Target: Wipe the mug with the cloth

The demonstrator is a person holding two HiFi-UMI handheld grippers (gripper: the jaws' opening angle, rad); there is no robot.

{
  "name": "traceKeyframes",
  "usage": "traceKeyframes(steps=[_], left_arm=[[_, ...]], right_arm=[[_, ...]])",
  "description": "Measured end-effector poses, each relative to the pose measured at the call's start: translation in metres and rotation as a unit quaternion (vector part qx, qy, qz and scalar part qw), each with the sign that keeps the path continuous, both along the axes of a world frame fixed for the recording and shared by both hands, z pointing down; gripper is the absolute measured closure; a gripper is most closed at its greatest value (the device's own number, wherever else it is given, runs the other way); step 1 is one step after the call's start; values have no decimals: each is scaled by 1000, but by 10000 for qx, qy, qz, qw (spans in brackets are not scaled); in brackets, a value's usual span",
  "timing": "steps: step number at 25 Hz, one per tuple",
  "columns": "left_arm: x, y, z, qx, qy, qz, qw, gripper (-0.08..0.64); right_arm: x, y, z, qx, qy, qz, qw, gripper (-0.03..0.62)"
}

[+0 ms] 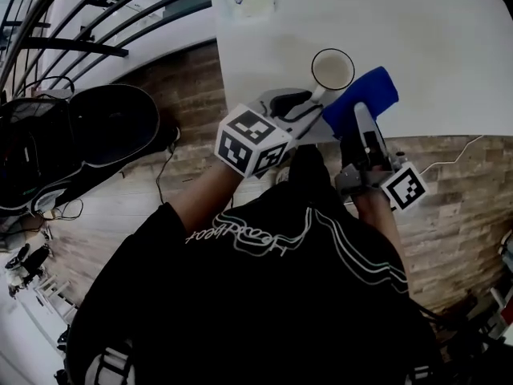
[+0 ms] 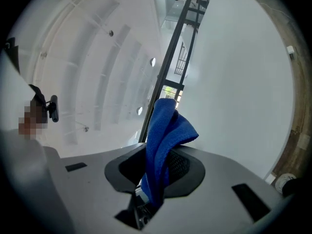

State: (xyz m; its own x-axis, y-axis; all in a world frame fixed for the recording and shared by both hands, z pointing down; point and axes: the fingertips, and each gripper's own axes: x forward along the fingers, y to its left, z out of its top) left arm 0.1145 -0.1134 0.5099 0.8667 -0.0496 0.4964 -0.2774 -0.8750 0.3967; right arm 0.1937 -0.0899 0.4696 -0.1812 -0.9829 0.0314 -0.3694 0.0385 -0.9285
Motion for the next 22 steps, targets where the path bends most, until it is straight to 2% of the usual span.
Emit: traceKeyframes(steps=[7,13,17,22], left_arm=[[-2,1,2,-101,58,139,9998,439],[-10,-23,8,-155,49,168,9997,466],[2,-6,5,-150,54,270,9995,469],[6,0,5,-185,63,328,9993,471]], right_arm=[[-1,-13,12,-233,-356,350,9985,528],[-8,-41,28,-545,-276,376,9974,528],[2,-28,36,-993,183,35,9949,528],[-6,-35,41,-1441,960,-751,9820,528]])
